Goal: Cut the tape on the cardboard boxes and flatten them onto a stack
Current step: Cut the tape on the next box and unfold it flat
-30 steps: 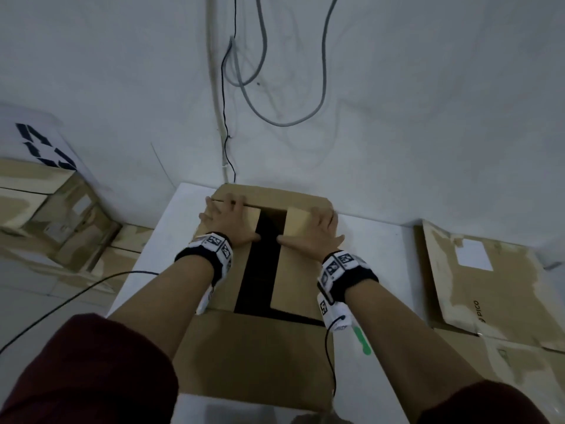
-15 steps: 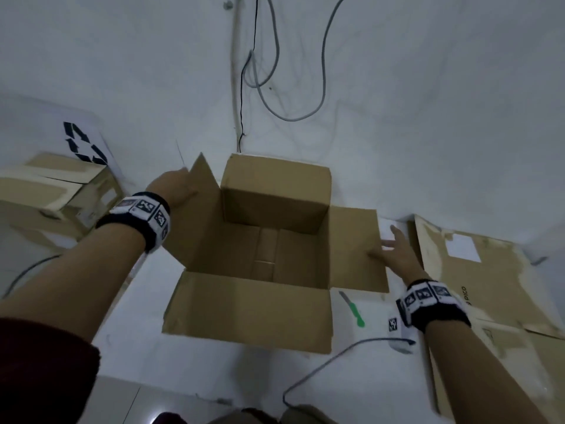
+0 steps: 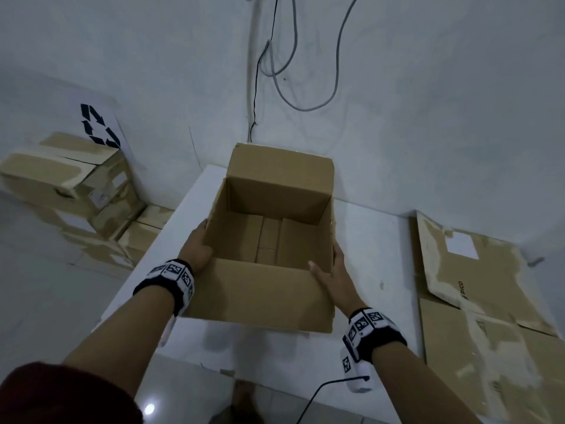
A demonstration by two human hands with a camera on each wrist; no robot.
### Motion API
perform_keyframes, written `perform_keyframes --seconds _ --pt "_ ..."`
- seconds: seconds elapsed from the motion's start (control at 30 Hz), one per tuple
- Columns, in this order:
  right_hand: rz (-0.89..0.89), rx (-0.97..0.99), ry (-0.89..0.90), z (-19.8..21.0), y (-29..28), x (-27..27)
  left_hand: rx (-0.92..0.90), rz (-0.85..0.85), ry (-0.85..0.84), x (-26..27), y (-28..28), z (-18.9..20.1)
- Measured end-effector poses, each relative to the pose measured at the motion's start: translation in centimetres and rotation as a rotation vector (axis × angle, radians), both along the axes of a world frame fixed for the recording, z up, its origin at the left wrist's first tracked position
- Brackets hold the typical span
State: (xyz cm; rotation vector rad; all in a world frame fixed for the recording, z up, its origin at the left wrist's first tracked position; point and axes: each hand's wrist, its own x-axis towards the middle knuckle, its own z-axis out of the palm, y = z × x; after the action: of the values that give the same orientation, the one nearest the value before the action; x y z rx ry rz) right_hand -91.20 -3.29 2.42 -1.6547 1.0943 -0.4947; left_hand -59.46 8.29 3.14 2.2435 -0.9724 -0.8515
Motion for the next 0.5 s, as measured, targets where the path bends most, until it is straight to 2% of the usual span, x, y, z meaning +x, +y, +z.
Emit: perform_keyframes --seconds 0.07,0.2,0.33,0.5 --pt "0.059 -0.069 0.062 0.5 -0.2 -0.1 0.015 -0.009 -0.005 1.3 0.3 -0.9" --pt "0.285 -0.157 0.273 1.2 -0.1 -1.4 0.036 0.016 0.004 2.9 0.0 -3.9" --pt "0.261 -0.234 0.432 0.3 0.3 -1.5 -0.02 0.045 0.047 0.5 1.1 -1.2" --pt "0.284 -0.682 0.693 0.5 1.8 0.4 -0.138 0.059 0.114 -0.9 2.0 -0.7"
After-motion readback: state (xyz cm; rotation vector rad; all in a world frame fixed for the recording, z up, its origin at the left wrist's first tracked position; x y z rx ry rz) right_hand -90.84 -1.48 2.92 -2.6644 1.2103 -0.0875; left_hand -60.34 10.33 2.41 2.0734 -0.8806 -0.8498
